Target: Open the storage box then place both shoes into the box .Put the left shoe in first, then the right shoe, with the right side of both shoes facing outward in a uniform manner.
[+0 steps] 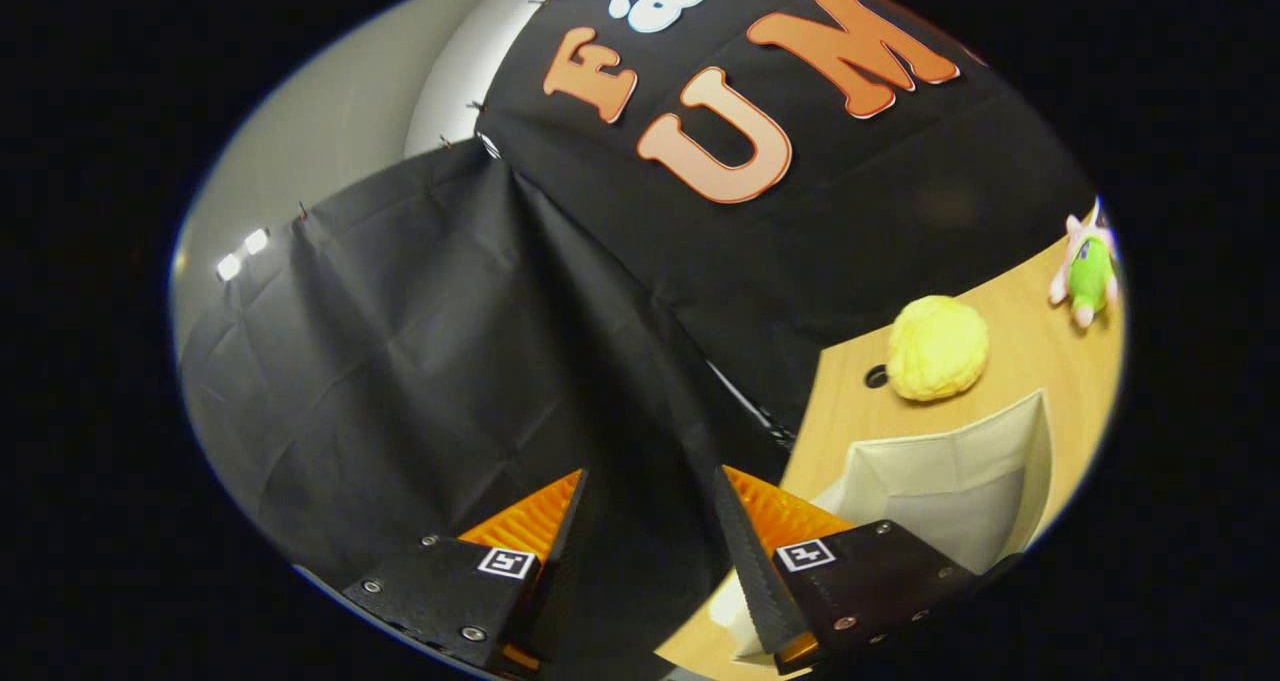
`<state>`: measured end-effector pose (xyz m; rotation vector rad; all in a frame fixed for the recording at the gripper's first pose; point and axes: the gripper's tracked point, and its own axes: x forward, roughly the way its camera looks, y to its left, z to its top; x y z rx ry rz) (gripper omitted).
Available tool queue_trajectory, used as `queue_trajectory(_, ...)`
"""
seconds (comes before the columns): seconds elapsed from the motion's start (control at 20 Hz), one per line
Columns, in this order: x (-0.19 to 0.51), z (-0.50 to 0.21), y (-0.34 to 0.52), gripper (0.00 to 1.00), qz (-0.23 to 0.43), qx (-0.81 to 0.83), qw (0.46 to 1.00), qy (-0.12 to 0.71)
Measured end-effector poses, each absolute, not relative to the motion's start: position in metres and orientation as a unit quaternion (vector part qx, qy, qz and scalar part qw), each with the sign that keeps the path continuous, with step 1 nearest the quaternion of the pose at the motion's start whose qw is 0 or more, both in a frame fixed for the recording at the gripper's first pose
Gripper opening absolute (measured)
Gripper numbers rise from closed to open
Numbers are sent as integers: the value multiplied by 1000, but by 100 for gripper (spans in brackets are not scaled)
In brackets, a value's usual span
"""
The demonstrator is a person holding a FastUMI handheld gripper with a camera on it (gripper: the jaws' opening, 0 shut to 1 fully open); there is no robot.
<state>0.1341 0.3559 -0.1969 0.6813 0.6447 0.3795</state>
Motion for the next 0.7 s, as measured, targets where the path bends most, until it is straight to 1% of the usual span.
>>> queue_trajectory(0.05,128,-210,339,77,171,289,886,319)
queue_trajectory(0.2,106,-227,294,84,148,223,909,320)
queue_trajectory(0.35,78,-238,253,90,140,179,914,336)
queue_trajectory(0.45,59,-252,214,95,113,145,917,354)
queue_trajectory(0.6,40,-265,155,96,69,108,925,358)
queue_trajectory(0.7,24,-276,126,96,54,99,920,375)
